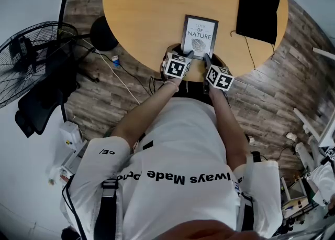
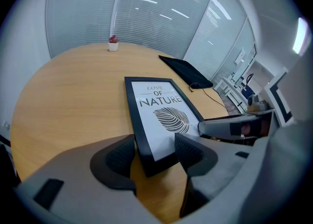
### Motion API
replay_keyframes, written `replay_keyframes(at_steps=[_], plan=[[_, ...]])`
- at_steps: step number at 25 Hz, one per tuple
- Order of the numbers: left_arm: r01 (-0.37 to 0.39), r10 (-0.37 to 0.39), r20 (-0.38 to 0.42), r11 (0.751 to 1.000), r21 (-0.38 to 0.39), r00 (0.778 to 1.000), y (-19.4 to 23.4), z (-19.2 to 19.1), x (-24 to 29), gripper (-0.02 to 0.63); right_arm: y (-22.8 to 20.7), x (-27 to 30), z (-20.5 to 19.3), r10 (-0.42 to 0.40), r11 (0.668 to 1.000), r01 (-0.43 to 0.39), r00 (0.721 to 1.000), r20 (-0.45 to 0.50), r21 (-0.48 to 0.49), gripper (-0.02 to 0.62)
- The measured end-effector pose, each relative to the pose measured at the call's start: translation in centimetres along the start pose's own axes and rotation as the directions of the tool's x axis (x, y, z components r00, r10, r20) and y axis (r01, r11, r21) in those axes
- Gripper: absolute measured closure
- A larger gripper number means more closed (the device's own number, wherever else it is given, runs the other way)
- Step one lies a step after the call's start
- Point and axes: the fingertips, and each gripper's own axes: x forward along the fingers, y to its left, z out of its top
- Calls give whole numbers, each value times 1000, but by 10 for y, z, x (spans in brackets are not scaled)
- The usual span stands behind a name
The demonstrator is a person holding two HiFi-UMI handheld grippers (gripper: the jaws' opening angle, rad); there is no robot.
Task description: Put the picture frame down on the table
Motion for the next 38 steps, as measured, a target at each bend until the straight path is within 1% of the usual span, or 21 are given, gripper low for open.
replay_keyframes(at_steps=[8, 16, 20, 24, 28, 31, 38], plan=[[5, -5, 10, 1000, 8, 1000, -1, 2, -1, 364, -1, -1, 0, 1, 1000, -1, 1000, -3, 0, 462], [5, -5, 10, 1000, 25, 1000, 1, 2, -4, 364, -1, -3, 3, 3, 999, -2, 1000, 5, -48, 448], [13, -15, 43, 999, 46, 999, 0, 12, -11, 364, 0, -7, 10, 7, 998, -5, 1000, 26, -64, 448], [13, -15, 69, 999, 36, 998, 0, 19, -16, 364, 4, -13, 23, 13, 995, -7, 998, 54, -96, 448], [30, -33, 100, 999, 35, 994, -6, 31, -26, 368, 11, -22, 37, 38, 990, -26, 996, 85, -141, 451], [39, -44, 126, 998, 43, 991, -10, 43, -36, 389, 18, -30, 49, 53, 980, -30, 993, 110, -197, 470], [54, -65, 203, 997, 60, 977, -14, 69, -65, 442, 33, -53, 77, 98, 957, -48, 982, 164, -286, 496]])
